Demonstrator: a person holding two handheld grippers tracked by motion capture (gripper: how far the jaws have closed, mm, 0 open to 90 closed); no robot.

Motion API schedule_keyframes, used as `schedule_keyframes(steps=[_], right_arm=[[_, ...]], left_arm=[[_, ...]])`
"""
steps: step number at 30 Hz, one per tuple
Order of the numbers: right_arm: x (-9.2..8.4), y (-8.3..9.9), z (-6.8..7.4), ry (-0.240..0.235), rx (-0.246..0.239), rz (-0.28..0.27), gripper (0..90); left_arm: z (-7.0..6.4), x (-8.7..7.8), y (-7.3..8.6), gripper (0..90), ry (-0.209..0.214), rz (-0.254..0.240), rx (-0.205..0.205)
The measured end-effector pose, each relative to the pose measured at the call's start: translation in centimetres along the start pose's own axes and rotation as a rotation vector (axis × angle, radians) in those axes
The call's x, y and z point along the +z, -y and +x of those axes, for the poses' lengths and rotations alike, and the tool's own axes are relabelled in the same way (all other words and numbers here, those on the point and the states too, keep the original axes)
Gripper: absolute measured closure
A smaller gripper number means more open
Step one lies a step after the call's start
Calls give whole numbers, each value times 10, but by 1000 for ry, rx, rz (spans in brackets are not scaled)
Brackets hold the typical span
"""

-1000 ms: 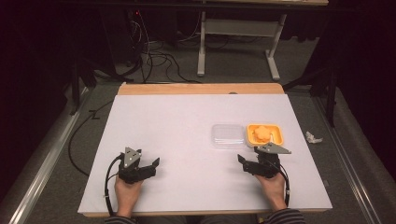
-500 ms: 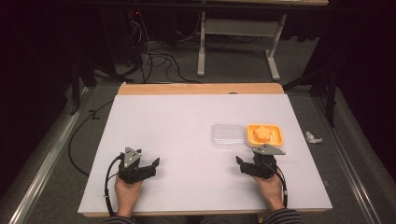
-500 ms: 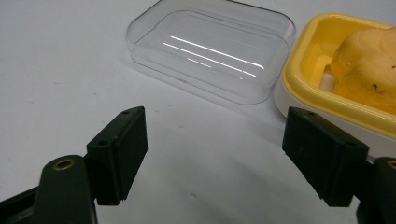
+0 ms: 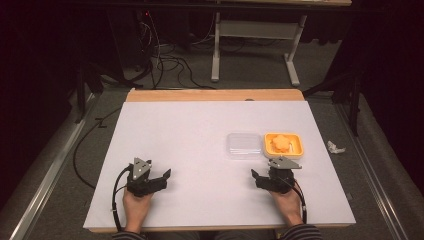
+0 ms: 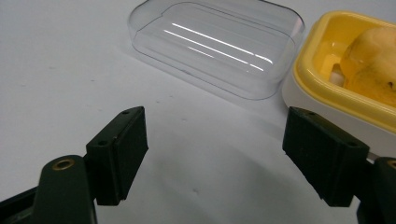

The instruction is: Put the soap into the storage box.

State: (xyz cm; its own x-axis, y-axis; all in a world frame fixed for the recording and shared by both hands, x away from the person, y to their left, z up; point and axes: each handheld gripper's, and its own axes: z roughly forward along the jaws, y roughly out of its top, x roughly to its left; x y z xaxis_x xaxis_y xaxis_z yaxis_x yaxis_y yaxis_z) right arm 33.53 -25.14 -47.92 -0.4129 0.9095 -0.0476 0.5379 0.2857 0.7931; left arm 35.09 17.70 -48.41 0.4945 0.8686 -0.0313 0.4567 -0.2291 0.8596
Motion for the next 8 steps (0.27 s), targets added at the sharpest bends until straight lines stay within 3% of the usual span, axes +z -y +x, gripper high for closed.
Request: schedule_keyframes(steps=[8], right_arm=[[0,0,-1,-15,6,-5,226]], left_arm=[[0,0,0,198,2,1,1]])
